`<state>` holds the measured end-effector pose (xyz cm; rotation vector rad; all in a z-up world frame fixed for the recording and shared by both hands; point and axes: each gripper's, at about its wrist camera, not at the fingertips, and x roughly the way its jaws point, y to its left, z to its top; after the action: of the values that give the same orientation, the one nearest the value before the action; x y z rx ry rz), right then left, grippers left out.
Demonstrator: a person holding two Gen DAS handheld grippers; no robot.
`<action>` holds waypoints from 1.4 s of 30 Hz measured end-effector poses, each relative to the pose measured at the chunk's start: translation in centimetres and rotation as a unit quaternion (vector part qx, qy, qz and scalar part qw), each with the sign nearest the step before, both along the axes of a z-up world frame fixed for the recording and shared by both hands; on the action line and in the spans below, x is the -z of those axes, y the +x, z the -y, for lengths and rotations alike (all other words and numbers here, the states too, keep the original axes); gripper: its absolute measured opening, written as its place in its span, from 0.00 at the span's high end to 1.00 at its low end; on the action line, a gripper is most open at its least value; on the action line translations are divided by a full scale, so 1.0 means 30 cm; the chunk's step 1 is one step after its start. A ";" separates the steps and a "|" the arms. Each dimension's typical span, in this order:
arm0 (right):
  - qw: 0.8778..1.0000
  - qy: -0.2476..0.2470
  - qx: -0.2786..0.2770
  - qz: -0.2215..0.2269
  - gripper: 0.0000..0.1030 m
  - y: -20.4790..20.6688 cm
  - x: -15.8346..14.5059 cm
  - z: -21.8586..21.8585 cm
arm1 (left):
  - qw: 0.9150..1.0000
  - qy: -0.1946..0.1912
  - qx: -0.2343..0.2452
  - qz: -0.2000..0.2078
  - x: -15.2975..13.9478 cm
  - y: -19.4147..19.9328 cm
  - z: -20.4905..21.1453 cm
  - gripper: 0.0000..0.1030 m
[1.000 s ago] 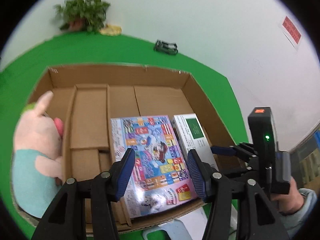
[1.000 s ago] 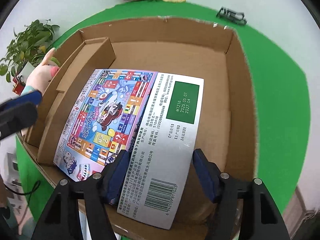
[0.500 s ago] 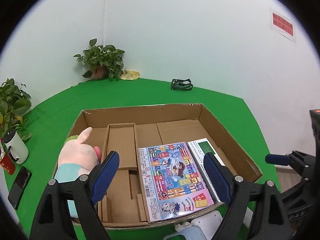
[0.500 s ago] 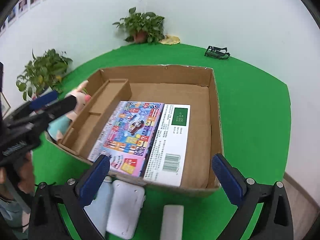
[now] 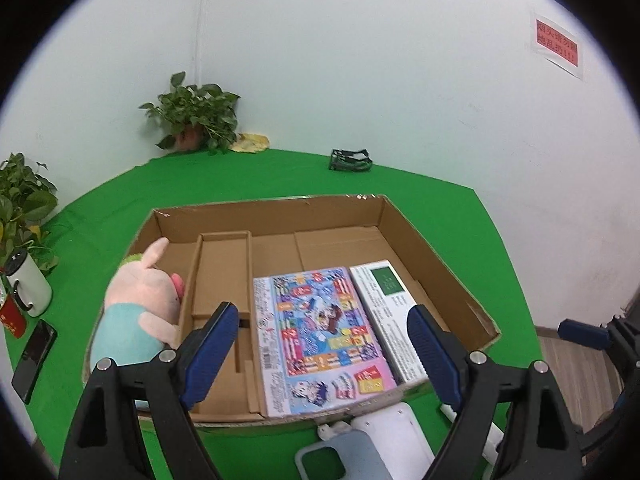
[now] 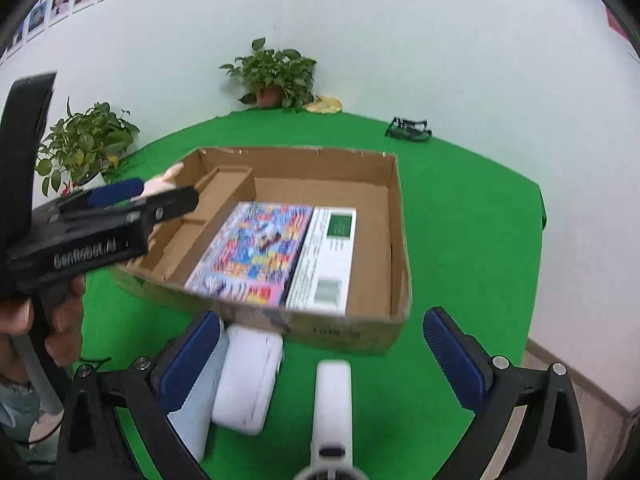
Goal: Organize objects
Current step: 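Grasp the white hair dryer by its head with the right gripper, then lift the hair dryer and carry it over the large box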
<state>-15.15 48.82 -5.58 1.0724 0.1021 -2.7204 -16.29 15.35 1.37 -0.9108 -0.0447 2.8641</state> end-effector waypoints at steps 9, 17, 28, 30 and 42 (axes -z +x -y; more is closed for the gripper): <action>0.996 0.057 0.013 0.061 0.16 0.180 0.168 -0.047 | 0.992 0.045 0.071 0.094 0.100 -0.021 -0.115 0.16; 0.993 -0.002 0.025 0.115 0.47 0.209 0.276 -0.117 | 0.957 0.099 0.153 0.227 0.271 -0.062 -0.241 0.18; 0.955 -0.220 0.109 0.167 0.45 0.152 0.351 -0.425 | 0.932 0.096 0.203 0.285 0.347 -0.091 -0.412 0.19; 0.951 -0.221 0.124 0.179 0.44 0.156 0.375 -0.465 | 0.928 0.091 0.210 0.296 0.366 -0.103 -0.450 0.20; 0.977 -0.113 0.063 0.167 0.37 0.230 0.347 -0.269 | 0.907 0.095 0.221 0.346 0.446 -0.167 -0.579 0.32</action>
<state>-8.23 56.88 -16.00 1.4840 -0.3311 -2.5307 -21.29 32.74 -12.02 -1.5968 -0.1601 1.9729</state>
